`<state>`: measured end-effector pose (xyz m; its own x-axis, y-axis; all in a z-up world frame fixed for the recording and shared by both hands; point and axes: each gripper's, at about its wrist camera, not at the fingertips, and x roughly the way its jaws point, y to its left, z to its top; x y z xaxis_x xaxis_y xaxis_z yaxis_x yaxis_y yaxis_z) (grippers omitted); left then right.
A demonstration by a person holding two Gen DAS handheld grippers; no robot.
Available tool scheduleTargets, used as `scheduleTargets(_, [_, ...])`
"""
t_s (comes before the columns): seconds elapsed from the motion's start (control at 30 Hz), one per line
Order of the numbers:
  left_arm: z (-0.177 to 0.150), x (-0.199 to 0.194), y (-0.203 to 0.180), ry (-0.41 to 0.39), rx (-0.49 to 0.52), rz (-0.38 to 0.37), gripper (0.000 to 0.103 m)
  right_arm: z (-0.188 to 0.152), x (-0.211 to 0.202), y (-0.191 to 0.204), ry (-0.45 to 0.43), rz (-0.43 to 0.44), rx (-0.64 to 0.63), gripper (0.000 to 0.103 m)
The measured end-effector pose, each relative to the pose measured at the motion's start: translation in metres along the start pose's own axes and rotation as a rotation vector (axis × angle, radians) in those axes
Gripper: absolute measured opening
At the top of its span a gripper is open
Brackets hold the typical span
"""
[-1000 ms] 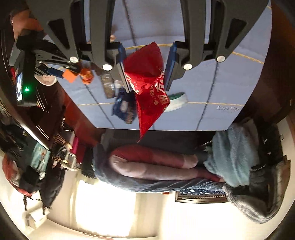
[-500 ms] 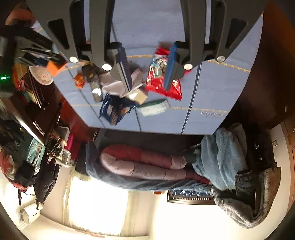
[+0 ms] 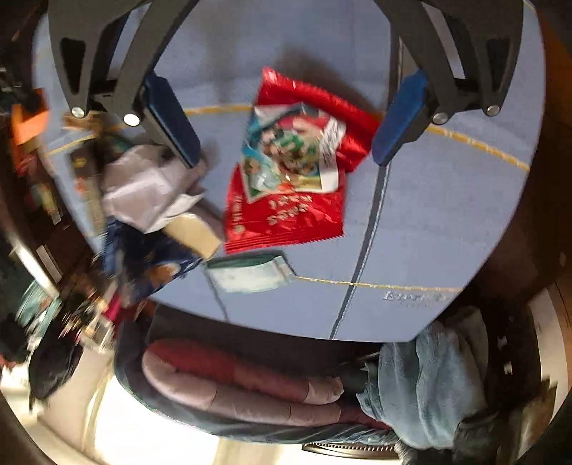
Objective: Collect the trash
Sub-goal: 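Grasp the red snack bag with the left tool while the right grasps the orange sponge, then carry the bag and sponge to the wastebasket and release both inside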
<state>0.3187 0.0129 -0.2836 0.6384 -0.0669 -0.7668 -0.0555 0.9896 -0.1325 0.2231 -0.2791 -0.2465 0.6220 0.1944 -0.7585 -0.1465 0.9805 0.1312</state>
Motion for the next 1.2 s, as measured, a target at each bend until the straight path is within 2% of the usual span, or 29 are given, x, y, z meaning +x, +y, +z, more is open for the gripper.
scheduleTargets(0.07, [0.002, 0.011, -0.006, 0.010, 0.043, 0.076, 0.098, 0.001, 0.002, 0.000, 0.003, 0.000, 0.002, 0.042])
scheduleTargets(0.13, [0.006, 0.014, -0.004, 0.020, 0.023, 0.068, 0.095, 0.001, 0.001, 0.000, 0.001, -0.001, 0.002, 0.042])
scheduleTargets(0.17, [0.008, 0.015, 0.000, 0.018, 0.002, 0.060, 0.082, 0.001, 0.002, 0.000, 0.001, 0.001, 0.002, 0.042])
scheduleTargets(0.2, [0.009, 0.016, 0.003, 0.018, -0.006, 0.084, 0.077, 0.002, 0.002, 0.000, 0.001, 0.001, 0.002, 0.042])
scheduleTargets(0.23, [0.010, 0.016, 0.003, 0.020, 0.009, 0.102, 0.058, 0.002, 0.002, 0.000, -0.001, 0.002, 0.003, 0.042])
scheduleTargets(0.3, [0.012, 0.012, 0.006, 0.019, -0.002, 0.075, 0.047, 0.002, 0.001, 0.001, -0.004, 0.007, 0.000, 0.042])
scheduleTargets(0.37, [0.010, 0.005, 0.014, 0.009, -0.051, 0.017, 0.046, 0.001, -0.001, 0.002, -0.010, 0.009, -0.005, 0.042])
scheduleTargets(0.57, [0.004, -0.036, 0.014, -0.075, -0.071, 0.007, 0.046, -0.001, -0.010, 0.009, -0.021, 0.026, -0.013, 0.042])
scheduleTargets(0.9, [-0.007, -0.088, -0.005, -0.125, -0.034, -0.006, 0.047, -0.008, -0.029, 0.014, -0.043, 0.047, -0.020, 0.042])
scheduleTargets(1.2, [-0.013, -0.131, -0.041, -0.190, 0.022, -0.068, 0.047, -0.018, -0.053, 0.000, -0.072, 0.048, 0.002, 0.042])
